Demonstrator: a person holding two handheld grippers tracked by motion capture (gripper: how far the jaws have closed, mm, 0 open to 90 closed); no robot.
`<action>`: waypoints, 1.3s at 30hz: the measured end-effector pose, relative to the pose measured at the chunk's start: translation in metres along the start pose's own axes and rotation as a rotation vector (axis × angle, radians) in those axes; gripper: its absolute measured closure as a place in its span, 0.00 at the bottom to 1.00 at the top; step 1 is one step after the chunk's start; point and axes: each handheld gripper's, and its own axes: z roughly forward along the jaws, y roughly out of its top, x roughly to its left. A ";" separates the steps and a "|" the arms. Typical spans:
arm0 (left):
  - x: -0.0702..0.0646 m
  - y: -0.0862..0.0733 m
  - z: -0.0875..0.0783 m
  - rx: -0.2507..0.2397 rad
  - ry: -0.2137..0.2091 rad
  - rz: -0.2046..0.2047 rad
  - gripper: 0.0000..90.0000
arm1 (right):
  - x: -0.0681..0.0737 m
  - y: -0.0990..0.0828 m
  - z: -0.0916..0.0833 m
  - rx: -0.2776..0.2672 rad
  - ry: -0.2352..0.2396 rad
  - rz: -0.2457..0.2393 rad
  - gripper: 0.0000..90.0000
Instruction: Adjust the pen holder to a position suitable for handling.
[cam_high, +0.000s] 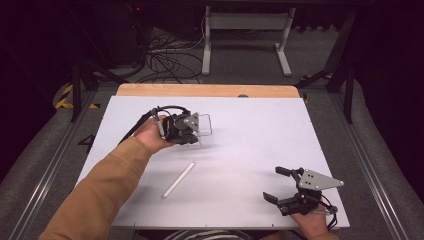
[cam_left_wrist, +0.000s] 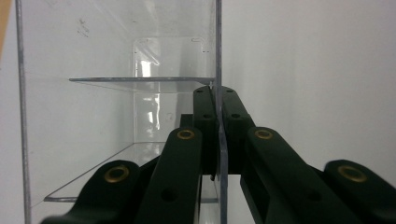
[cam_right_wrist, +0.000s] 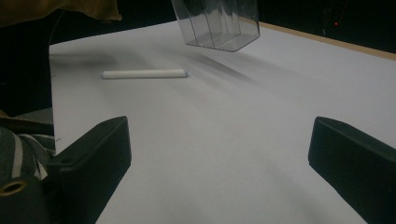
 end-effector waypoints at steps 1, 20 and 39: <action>-0.001 0.003 0.003 0.004 -0.009 0.005 0.98 | 0.000 0.000 0.000 0.000 0.001 0.000 0.07; -0.004 0.021 0.037 0.056 -0.078 0.043 0.97 | 0.001 0.000 0.000 -0.003 0.012 -0.002 0.07; -0.001 0.021 0.029 -0.003 -0.038 0.018 0.82 | 0.001 0.000 0.000 -0.001 0.015 -0.001 0.07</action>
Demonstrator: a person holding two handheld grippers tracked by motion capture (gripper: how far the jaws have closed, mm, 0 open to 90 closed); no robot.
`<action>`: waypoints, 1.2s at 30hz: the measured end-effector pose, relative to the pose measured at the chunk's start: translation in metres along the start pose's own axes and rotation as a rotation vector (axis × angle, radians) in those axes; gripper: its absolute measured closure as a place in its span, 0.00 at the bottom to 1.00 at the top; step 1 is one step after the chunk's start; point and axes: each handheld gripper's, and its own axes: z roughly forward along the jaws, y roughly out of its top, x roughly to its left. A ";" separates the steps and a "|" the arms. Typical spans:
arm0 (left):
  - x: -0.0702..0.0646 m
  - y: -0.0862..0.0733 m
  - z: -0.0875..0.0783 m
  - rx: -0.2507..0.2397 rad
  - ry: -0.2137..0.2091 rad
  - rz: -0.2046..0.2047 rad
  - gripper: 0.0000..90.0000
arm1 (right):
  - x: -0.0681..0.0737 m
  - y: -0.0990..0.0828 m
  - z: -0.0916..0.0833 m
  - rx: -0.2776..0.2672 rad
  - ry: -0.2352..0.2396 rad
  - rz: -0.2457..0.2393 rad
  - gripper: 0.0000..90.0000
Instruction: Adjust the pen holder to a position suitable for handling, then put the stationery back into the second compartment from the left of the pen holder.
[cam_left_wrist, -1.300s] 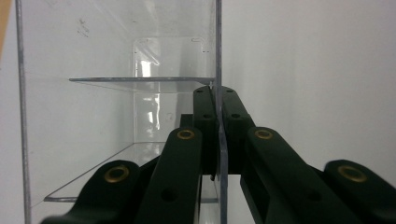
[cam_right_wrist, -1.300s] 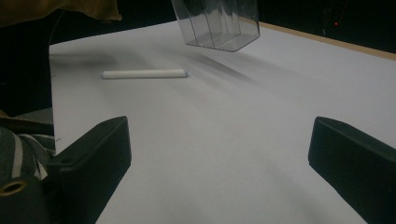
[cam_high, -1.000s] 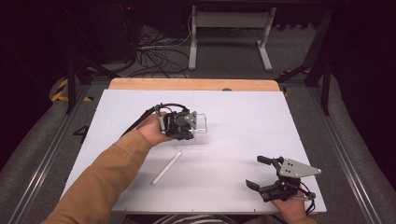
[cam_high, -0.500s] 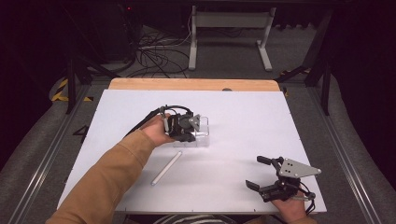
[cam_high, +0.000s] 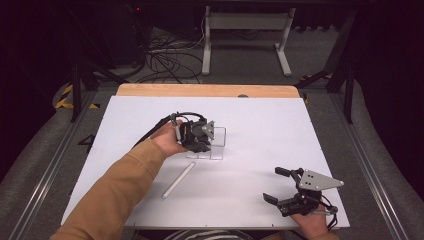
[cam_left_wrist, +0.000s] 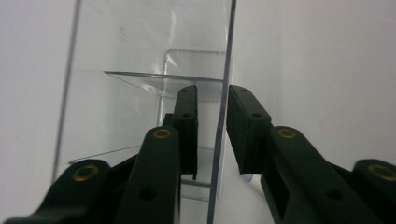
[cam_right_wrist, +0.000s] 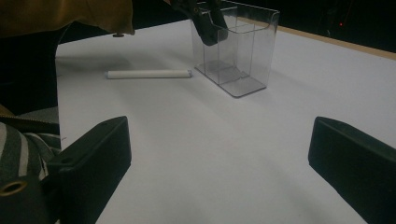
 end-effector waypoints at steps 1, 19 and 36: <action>0.000 -0.001 -0.004 -0.019 0.006 -0.018 0.80 | 0.000 0.000 0.000 -0.001 0.000 0.001 0.07; -0.012 -0.033 -0.072 -0.406 0.147 -0.271 0.28 | 0.000 0.000 0.002 0.002 -0.003 0.005 0.07; -0.044 -0.045 -0.094 -0.523 0.225 -0.413 0.11 | 0.001 0.000 0.000 0.001 -0.005 0.004 0.07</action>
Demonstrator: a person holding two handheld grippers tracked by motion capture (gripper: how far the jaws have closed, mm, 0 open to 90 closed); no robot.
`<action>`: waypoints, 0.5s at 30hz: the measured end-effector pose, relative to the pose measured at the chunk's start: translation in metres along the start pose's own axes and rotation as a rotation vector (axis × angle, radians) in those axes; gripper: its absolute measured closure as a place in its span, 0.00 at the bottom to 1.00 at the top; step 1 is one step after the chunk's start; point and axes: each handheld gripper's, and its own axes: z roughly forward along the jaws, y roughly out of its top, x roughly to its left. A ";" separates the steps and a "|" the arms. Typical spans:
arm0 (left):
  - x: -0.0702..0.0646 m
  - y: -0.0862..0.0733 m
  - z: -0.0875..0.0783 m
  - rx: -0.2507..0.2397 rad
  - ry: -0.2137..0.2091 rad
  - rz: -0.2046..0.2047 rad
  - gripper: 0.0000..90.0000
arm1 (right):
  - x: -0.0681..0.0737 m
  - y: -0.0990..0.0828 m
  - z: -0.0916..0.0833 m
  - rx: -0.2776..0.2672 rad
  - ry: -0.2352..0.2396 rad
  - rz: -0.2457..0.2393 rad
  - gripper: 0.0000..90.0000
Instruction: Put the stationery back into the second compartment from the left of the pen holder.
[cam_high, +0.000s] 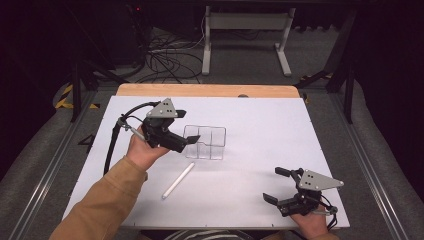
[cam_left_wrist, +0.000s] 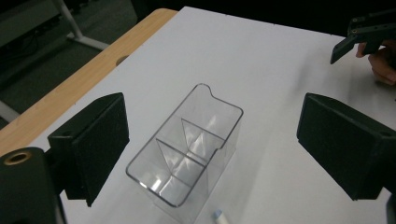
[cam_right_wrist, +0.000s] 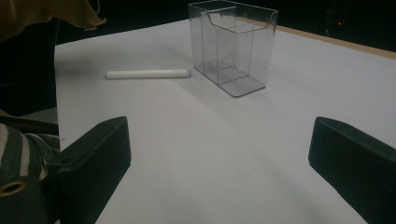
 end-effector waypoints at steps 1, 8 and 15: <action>-0.001 -0.001 -0.001 0.004 0.003 -0.008 0.10 | 0.000 0.000 0.000 -0.001 0.000 0.002 0.07; -0.007 -0.011 -0.010 -0.004 -0.003 -0.057 0.07 | 0.000 0.001 0.001 -0.003 0.001 0.001 0.07; -0.012 -0.021 -0.012 0.023 -0.022 -0.127 0.05 | 0.000 0.000 0.000 -0.001 0.002 0.001 0.07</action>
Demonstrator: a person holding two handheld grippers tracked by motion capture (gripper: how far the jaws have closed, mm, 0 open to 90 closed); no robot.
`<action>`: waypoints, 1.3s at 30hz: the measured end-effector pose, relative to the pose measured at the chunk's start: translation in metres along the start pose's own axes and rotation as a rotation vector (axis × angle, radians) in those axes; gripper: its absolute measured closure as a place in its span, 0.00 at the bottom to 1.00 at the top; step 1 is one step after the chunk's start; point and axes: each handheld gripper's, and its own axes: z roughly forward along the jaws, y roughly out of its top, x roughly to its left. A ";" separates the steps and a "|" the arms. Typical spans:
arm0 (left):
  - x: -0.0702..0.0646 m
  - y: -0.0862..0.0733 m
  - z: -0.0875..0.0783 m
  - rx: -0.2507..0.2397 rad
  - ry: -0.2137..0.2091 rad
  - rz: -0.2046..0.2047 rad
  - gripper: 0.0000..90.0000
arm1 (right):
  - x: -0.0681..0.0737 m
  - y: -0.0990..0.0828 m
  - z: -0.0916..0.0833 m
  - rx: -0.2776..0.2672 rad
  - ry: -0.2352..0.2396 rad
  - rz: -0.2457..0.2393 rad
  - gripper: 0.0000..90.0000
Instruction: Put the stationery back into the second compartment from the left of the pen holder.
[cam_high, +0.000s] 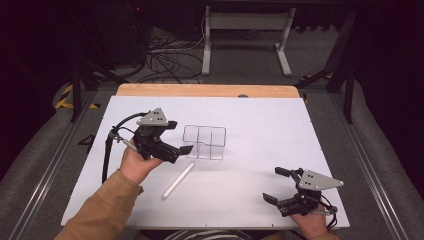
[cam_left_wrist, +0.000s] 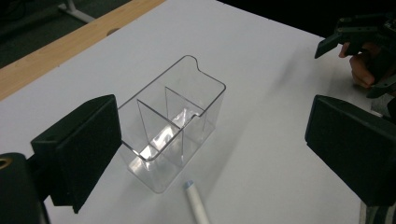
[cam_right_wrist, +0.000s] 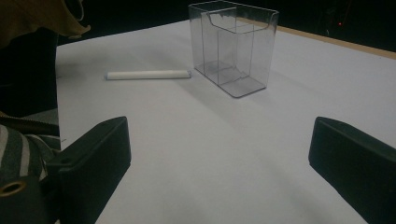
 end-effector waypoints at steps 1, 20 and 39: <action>-0.001 0.000 0.000 0.003 0.002 0.003 0.05 | 0.000 0.000 0.000 -0.001 0.000 0.000 0.07; -0.015 -0.025 0.001 0.128 0.010 -0.062 0.07 | 0.001 0.001 -0.001 -0.008 0.009 0.001 0.07; -0.017 -0.060 0.026 0.281 0.034 -0.114 0.09 | 0.001 0.001 -0.001 -0.012 0.016 0.003 0.07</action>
